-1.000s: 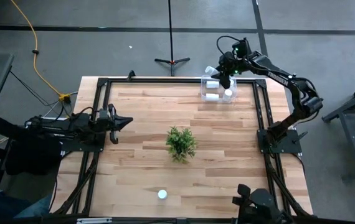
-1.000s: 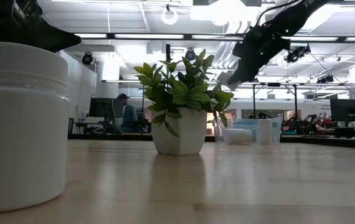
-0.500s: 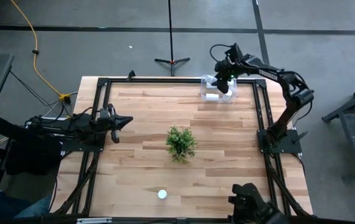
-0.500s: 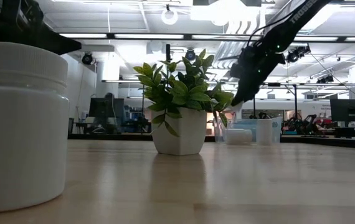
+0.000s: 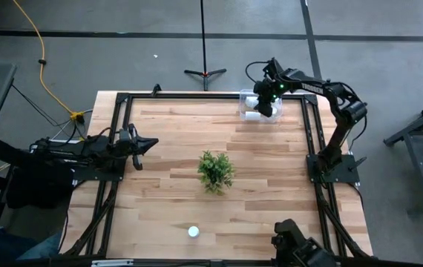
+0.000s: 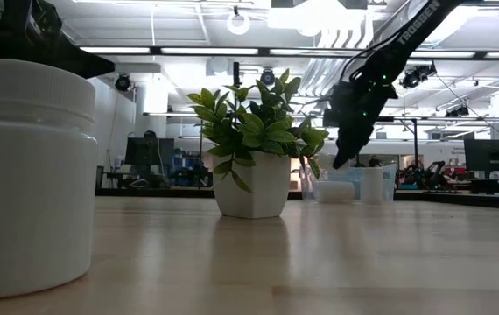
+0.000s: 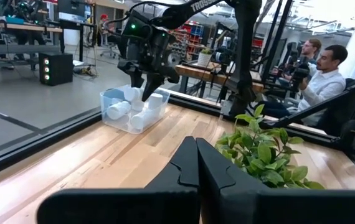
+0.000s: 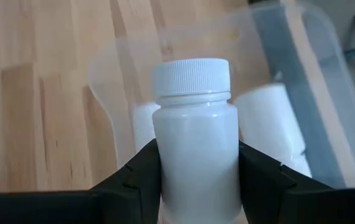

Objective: Pick and place pill bottles into a basket
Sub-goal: Put the left white pill bottle into the transparent bin

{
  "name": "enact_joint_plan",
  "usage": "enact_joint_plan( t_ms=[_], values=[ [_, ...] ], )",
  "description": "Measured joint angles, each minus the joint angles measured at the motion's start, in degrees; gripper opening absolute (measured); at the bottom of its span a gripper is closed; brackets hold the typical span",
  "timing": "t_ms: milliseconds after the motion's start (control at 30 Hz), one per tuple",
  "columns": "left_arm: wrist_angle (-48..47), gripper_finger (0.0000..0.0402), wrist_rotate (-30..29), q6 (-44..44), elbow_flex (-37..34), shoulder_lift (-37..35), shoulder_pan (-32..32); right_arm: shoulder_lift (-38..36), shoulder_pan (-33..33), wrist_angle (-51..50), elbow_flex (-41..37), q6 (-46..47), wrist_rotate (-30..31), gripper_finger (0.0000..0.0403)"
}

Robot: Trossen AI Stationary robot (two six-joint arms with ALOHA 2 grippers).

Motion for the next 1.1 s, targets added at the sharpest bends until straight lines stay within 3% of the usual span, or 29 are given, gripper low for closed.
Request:
enact_joint_plan(
  t_ms=[800, 1100],
  values=[
    [-1.33, 0.0023, -0.15, -0.65, 0.02, -0.01, 0.0, 0.61, 2.71, 2.06, -0.94, -4.32, 8.21, 0.016],
    [-1.99, 0.0033, -0.13, -1.53, 0.02, 0.0, 0.0, 0.61, 2.67, 2.08, -0.94, -3.08, 8.26, 0.0209]
  ],
)
